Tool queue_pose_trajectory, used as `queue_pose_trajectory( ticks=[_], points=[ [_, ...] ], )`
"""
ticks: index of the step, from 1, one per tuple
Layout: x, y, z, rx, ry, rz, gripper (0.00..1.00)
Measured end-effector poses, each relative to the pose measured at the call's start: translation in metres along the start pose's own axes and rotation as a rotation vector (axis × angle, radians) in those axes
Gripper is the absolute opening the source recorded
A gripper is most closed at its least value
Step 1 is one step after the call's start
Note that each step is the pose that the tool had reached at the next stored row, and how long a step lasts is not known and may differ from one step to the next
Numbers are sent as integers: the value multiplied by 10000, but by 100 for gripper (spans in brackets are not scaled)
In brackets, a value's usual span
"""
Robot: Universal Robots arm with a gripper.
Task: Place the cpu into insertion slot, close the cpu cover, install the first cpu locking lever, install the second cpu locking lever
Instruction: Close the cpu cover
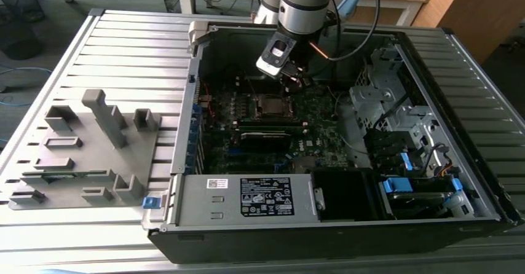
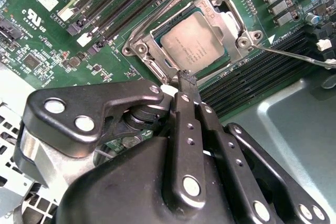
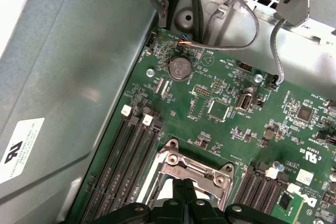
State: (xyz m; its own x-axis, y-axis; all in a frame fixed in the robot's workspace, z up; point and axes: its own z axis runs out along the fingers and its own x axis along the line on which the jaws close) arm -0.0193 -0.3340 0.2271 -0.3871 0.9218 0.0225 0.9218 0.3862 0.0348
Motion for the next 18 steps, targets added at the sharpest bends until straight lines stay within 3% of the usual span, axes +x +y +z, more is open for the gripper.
queue_pose_trajectory(
  ticks=[18],
  points=[
    [0,0,0,3,5,-139,10]
  ],
)
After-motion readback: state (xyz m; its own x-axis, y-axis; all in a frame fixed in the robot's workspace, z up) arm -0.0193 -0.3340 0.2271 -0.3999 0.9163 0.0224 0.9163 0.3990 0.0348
